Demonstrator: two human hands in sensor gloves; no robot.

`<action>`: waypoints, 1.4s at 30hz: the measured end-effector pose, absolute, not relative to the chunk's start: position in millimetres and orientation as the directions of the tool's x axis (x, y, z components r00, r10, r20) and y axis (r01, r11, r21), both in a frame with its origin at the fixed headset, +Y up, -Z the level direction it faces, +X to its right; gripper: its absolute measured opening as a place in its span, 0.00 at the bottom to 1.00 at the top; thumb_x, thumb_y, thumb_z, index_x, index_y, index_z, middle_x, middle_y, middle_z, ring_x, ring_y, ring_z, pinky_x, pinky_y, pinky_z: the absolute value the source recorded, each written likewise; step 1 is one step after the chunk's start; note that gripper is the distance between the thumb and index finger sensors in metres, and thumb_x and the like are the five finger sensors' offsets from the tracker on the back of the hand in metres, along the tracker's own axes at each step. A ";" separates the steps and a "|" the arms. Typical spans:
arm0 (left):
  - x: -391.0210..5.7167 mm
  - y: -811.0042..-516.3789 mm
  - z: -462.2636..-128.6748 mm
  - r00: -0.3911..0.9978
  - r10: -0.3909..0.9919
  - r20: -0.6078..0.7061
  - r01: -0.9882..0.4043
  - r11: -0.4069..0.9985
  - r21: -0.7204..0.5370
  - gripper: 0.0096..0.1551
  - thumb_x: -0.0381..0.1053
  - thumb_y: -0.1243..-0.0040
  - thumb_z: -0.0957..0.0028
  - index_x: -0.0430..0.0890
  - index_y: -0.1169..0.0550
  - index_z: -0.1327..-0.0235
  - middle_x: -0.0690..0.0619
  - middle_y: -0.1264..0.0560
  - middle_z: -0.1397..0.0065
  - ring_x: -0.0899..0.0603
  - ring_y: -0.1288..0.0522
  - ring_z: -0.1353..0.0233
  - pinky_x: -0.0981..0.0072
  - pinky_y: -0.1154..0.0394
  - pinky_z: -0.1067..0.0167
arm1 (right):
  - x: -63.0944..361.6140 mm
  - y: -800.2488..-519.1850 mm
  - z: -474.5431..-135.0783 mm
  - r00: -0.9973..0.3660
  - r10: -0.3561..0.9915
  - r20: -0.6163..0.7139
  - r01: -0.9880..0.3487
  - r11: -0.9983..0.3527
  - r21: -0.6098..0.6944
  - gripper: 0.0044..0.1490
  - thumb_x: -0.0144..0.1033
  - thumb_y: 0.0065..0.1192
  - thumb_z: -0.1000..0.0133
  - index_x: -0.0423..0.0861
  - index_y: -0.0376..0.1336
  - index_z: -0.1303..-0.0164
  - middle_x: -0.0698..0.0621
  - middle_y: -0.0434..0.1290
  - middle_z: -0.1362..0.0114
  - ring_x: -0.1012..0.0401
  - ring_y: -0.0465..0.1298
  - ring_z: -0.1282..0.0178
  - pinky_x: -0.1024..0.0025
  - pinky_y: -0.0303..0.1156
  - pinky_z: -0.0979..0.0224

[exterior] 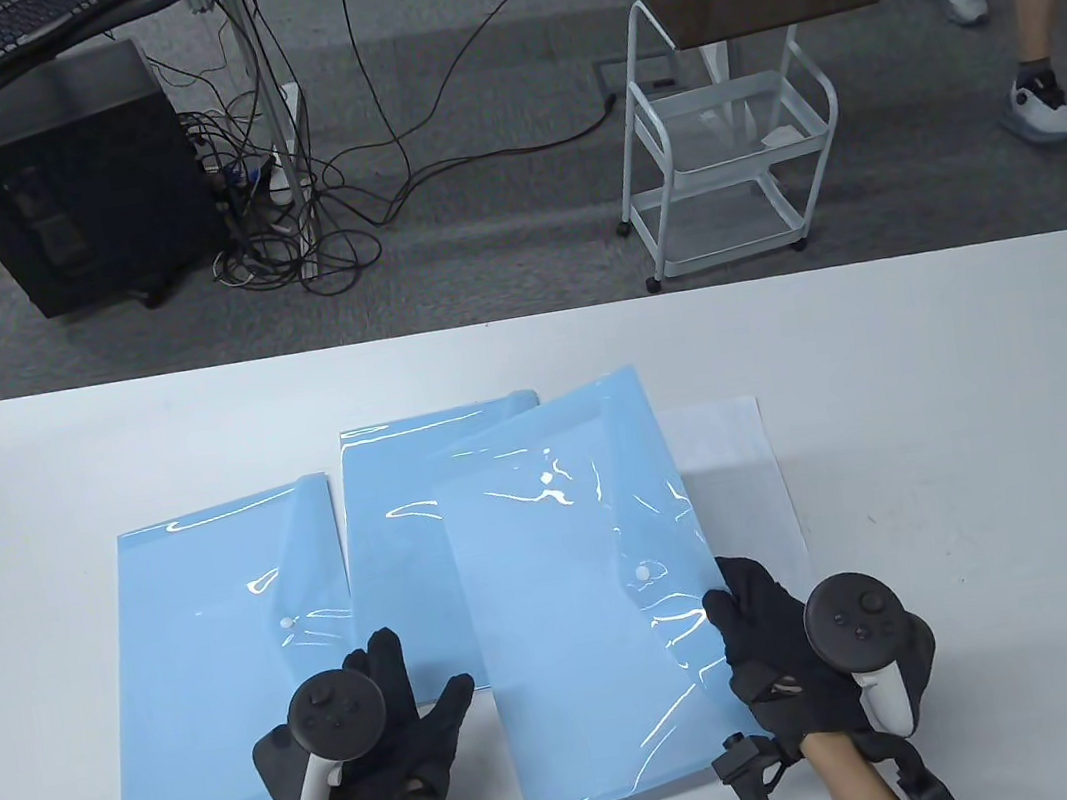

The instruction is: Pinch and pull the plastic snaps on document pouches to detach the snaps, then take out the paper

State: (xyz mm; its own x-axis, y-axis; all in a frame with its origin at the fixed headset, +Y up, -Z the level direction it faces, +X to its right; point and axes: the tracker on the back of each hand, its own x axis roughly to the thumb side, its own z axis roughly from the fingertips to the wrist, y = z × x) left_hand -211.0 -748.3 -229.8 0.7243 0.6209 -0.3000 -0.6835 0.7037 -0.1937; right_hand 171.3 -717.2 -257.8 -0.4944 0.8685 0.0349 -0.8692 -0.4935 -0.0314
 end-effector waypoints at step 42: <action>-210.5 -751.4 -228.4 0.236 0.882 -0.407 -0.963 0.157 -0.220 0.25 0.46 0.44 0.37 0.45 0.32 0.27 0.50 0.19 0.35 0.48 0.12 0.49 0.65 0.15 0.54 | 178.9 -732.8 -248.8 -0.503 0.861 0.077 -0.862 -0.506 0.017 0.44 0.49 0.61 0.39 0.39 0.54 0.19 0.32 0.69 0.22 0.32 0.75 0.32 0.31 0.71 0.39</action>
State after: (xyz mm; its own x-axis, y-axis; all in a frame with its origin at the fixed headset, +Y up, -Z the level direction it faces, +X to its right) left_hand -210.5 -751.4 -228.4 0.2364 0.8822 -0.4071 -0.9629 0.1566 -0.2198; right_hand 178.9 -732.8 -248.8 -0.5035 0.8606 0.0774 -0.8623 -0.5060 0.0171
